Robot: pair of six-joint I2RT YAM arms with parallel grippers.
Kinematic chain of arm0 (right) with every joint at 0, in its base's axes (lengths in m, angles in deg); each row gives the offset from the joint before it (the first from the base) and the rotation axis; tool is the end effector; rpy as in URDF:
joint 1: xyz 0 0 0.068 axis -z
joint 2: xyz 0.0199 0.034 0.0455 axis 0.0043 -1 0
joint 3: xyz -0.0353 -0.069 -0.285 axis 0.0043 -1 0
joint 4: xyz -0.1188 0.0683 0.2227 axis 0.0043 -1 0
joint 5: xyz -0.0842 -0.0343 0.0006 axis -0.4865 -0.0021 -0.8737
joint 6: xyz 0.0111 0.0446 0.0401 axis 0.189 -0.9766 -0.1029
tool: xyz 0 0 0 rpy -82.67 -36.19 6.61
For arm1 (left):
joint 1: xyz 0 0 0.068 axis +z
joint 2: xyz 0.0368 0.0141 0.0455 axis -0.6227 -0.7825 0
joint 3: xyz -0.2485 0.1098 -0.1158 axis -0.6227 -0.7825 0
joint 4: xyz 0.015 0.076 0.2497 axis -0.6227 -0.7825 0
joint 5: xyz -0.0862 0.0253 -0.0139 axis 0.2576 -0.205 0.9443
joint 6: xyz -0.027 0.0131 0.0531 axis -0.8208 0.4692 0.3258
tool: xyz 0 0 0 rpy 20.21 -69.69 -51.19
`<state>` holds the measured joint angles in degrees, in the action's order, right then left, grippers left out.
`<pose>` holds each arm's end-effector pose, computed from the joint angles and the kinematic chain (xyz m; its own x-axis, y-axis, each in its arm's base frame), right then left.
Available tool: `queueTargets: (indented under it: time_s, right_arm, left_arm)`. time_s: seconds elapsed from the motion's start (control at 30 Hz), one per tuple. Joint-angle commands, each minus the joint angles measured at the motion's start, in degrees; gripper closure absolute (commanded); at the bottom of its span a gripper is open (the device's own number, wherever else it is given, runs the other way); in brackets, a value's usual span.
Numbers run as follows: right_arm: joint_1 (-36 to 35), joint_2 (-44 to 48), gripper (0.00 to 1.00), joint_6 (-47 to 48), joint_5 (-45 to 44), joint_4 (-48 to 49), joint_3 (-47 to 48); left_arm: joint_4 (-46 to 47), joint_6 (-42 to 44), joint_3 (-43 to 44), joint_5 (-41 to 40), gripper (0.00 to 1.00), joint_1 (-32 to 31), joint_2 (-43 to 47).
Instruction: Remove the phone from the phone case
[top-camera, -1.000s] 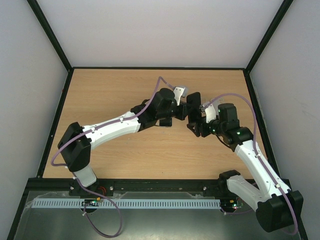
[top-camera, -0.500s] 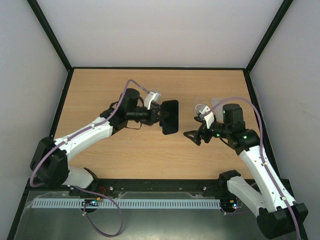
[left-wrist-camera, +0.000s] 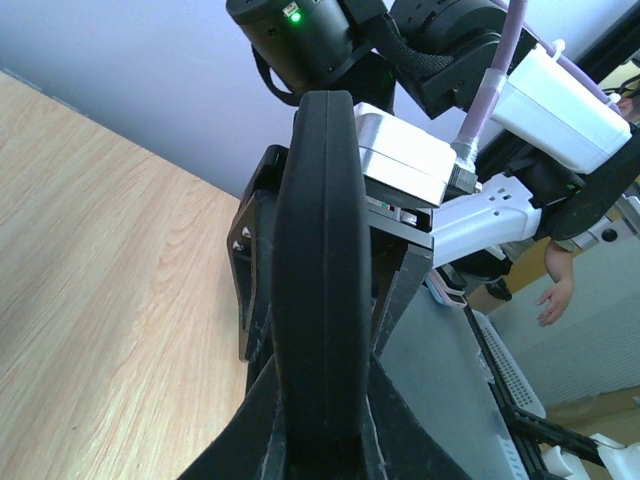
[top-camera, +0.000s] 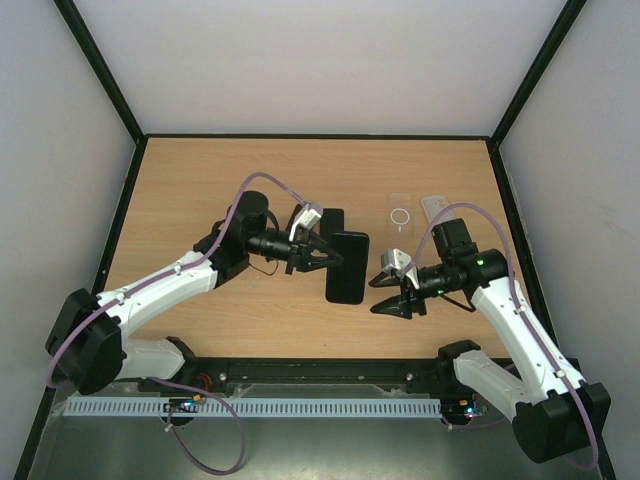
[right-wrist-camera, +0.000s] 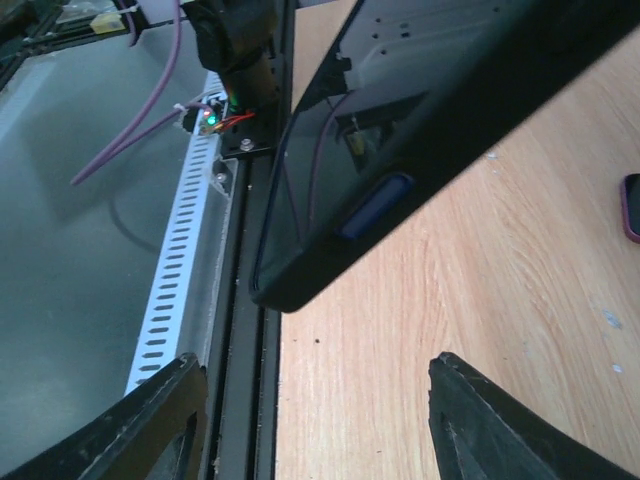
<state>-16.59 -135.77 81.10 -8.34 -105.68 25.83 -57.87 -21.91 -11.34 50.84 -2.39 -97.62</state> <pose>0.1168 0.0799 0.2966 -0.0813 -0.3290 -0.9408 -0.9885 -0.0943 0.1184 0.1896 -0.2159 0.3316 -0.5065 0.1376 -0.8512 0.8441 -0.1225 -0.5221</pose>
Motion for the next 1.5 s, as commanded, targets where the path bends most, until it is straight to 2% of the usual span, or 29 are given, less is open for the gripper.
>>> queueTargets:
  time_s: [0.0, 0.23, 0.5, 0.6, 0.7, 0.8, 0.87, 1.07, 1.23, 1.47]
  right_arm:
    - [-0.58, 0.99, 0.42, 3.18, 3.15, -2.73, 1.10]
    - [-0.73, 3.50, 0.52, -1.38, 4.66, 1.83, -0.37]
    - [-0.78, 4.32, 0.61, 2.38, 2.53, 0.27, -0.91]
    - [-0.74, 4.77, 0.61, 9.49, 0.11, -3.48, -0.73]
    - [-0.74, 6.08, 0.60, 11.53, -2.22, -3.88, -0.53]
    - [-0.74, 6.39, 0.50, 14.14, -3.15, -5.33, 0.05]
    - [-0.74, 6.15, 0.48, 14.79, -3.19, -5.81, 0.46]
    - [-0.74, 6.33, 0.54, 10.55, -4.91, -1.47, 0.36]
    - [-0.78, 6.13, 0.56, 8.98, -2.86, -1.18, 0.14]
    - [-0.75, 6.52, 0.62, 7.57, -10.27, 4.12, -0.80]
  left_arm:
    - [8.20, -2.54, 1.31, 2.18, 0.97, -1.05, -0.93]
    - [10.59, -4.56, 2.31, 2.39, 0.97, -2.95, -3.24]
    - [10.24, -4.86, 3.48, 2.82, 0.97, -4.39, -5.20]
    - [13.03, -8.60, 3.52, 4.80, 0.97, -4.45, -6.51]
    - [18.01, -14.13, 3.35, 7.06, 0.97, -4.53, -8.23]
    - [18.72, -15.94, 3.30, 6.67, 0.97, -4.76, -8.57]
    - [18.02, -16.14, 3.62, 6.01, 0.97, -5.03, -8.62]
    - [18.45, -17.06, 3.93, 6.01, 0.97, -6.18, -8.99]
    - [17.43, -16.26, 3.94, 5.73, 0.97, -6.28, -8.95]
    - [26.55, -26.61, 3.66, 8.41, 0.97, -7.20, -10.70]
